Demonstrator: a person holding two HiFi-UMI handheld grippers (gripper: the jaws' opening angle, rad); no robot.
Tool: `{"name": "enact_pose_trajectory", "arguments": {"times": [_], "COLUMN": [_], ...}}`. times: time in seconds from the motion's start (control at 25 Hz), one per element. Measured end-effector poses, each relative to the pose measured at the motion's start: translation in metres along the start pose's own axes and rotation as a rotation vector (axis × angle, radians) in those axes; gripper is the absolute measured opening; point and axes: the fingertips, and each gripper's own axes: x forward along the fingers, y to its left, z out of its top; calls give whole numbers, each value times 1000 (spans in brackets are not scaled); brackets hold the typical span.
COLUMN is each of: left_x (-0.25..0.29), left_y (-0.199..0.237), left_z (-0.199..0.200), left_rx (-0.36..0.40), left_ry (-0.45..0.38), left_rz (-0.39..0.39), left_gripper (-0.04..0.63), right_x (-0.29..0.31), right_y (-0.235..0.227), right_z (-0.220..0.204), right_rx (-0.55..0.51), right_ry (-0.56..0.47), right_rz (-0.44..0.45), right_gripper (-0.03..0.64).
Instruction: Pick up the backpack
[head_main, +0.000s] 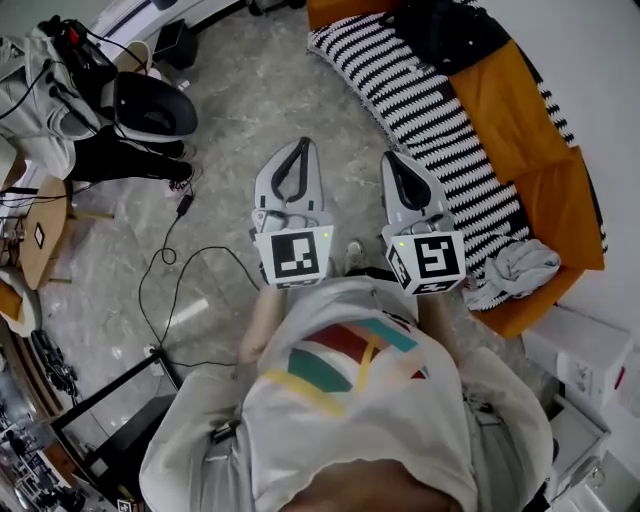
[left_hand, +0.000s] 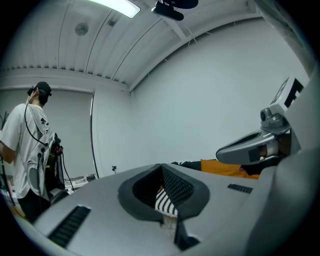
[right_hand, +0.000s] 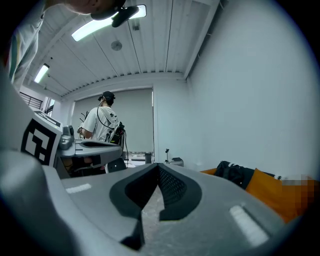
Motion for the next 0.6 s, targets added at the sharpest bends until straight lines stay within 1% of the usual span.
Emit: {"name": "enact_pose_trajectory", "arguments": {"times": [0.2,0.44,0.6], "left_x": [17,38,45], "left_y": [-6,-10,-6], "left_z": [2,14,18], "left_rx": [-11,3,4], "left_ry": [4,-37,-53], "left_rz": [7,26,50], "left_gripper": [14,14,14], "right_x": [6,13,23], "right_y": [-17,-38,-47], "right_z": [1,7,6], "right_rx": [-18,-28,-49], "right_ry": [6,-23,-21], "right_rz": [-4,20,43], "right_gripper": [0,0,-1]}}
